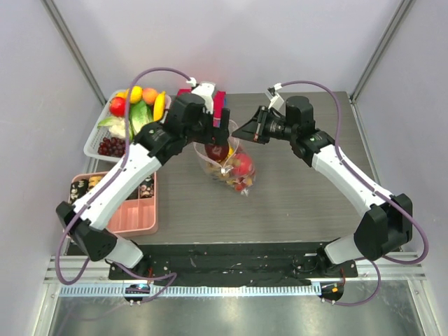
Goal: Place the food in the zip-top bag and seal the zipper
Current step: Place the fake fruit in the zipper food storage bag, then pick up the fake fruit from the bin.
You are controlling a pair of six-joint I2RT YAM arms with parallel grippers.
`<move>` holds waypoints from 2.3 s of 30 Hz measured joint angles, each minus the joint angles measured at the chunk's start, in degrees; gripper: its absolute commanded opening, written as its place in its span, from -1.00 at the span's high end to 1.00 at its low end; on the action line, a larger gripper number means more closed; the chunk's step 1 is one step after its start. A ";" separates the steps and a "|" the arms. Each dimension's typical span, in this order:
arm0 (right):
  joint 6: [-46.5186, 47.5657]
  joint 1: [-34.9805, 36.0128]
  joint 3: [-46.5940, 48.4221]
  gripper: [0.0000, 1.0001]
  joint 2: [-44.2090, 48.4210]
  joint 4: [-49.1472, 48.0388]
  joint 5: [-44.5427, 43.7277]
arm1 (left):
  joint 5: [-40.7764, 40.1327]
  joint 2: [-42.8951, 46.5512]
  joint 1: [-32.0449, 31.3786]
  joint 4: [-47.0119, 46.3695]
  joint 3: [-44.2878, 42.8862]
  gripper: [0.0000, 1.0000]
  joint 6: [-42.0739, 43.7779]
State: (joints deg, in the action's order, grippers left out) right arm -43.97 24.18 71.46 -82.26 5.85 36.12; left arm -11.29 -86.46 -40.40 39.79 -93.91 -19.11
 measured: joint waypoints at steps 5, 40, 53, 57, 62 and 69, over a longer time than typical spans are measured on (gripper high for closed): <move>-0.17 -0.66 0.00 0.98 0.00 -0.22 -0.02 | 6.95 3.28 7.02 3.34 -6.38 -1.00 0.15; 0.26 -1.07 -0.22 0.98 -0.37 -0.50 0.17 | 16.85 -33.64 49.92 -16.70 -18.03 -0.91 46.64; 0.26 -1.07 -0.37 0.98 -1.05 -0.85 0.33 | 13.20 -39.67 50.05 -21.09 -18.16 -0.91 52.89; 0.26 -1.07 -0.37 0.98 -1.42 -1.03 0.46 | 12.37 -41.48 50.14 -21.99 -18.16 -0.81 54.01; 0.26 -1.07 -0.37 0.98 -1.77 -1.07 0.48 | 11.98 -41.75 50.34 -23.63 -18.01 -0.44 54.27; 0.26 -1.07 -0.37 0.98 -2.16 -1.05 0.52 | 11.19 -39.85 50.36 -26.82 -14.23 -0.15 54.29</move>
State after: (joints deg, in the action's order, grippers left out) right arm -43.70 23.11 71.09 -84.42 4.80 36.64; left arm -0.10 -126.30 9.96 12.97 -108.14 35.18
